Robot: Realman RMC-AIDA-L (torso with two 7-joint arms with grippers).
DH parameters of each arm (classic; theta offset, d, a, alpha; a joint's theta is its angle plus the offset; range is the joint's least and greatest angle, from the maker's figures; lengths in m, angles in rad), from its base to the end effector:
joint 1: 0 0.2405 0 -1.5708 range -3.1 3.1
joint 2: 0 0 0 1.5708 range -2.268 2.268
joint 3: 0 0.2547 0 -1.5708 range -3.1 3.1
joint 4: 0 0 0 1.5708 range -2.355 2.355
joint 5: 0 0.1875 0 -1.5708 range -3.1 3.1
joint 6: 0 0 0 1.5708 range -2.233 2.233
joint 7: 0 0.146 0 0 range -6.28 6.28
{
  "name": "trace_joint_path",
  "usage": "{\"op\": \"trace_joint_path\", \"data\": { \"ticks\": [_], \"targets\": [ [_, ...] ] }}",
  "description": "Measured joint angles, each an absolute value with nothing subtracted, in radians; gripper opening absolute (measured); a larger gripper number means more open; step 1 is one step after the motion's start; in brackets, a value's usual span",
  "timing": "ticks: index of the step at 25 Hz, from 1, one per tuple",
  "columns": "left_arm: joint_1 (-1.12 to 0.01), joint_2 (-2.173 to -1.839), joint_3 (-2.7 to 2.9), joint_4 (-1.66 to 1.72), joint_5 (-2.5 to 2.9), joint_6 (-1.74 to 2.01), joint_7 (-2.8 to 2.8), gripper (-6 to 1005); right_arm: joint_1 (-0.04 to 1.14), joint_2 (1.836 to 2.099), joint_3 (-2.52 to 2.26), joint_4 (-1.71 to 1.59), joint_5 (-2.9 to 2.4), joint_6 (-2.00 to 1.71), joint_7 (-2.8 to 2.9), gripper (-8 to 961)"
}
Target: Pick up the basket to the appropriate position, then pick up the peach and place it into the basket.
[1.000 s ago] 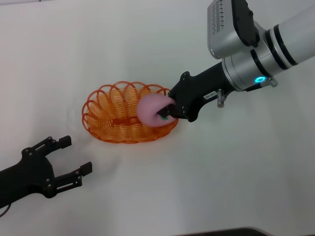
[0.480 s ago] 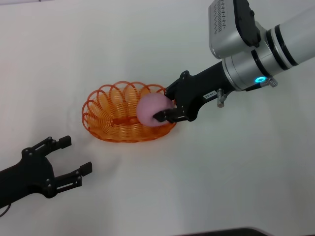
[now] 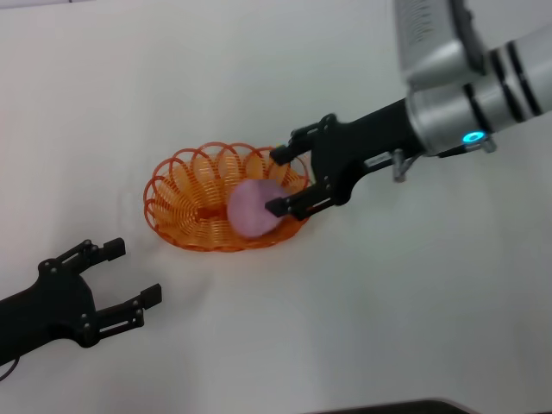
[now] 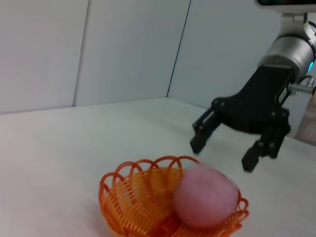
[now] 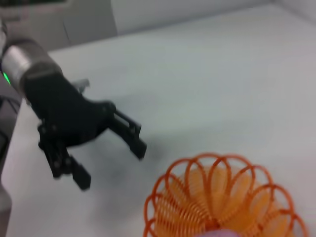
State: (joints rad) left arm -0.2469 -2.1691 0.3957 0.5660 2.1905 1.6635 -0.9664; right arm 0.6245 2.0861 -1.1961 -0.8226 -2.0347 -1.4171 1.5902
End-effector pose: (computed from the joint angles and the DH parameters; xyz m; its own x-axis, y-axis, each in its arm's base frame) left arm -0.3154 0.2009 -0.0321 0.7554 0.3380 0.5614 0.5281 -0.8212 -0.2162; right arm 0.1946 0.3245 -0.0482 0.9626 -0.2218 -0.1554 -0.2314 -0.9717 -0.0468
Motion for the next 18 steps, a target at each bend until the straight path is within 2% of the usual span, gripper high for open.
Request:
{"op": "trace_joint_path", "data": {
  "ticks": [2, 10, 18],
  "targets": [
    [-0.247, -2.169, 0.396, 0.566, 2.191, 1.664, -0.966, 887, 0.604, 2.085, -1.138, -0.827, -2.028, -1.442, 1.563, 743],
    [-0.251, -2.169, 0.396, 0.566, 2.19, 1.665, -0.966, 887, 0.48, 2.08, -0.875, -0.824, -1.993, -1.543, 1.387, 951],
    [-0.257, -2.169, 0.396, 0.564, 2.189, 1.666, -0.966, 887, 0.324, 2.083, -0.697, -0.728, -1.861, -1.581, 1.115, 959]
  ]
}}
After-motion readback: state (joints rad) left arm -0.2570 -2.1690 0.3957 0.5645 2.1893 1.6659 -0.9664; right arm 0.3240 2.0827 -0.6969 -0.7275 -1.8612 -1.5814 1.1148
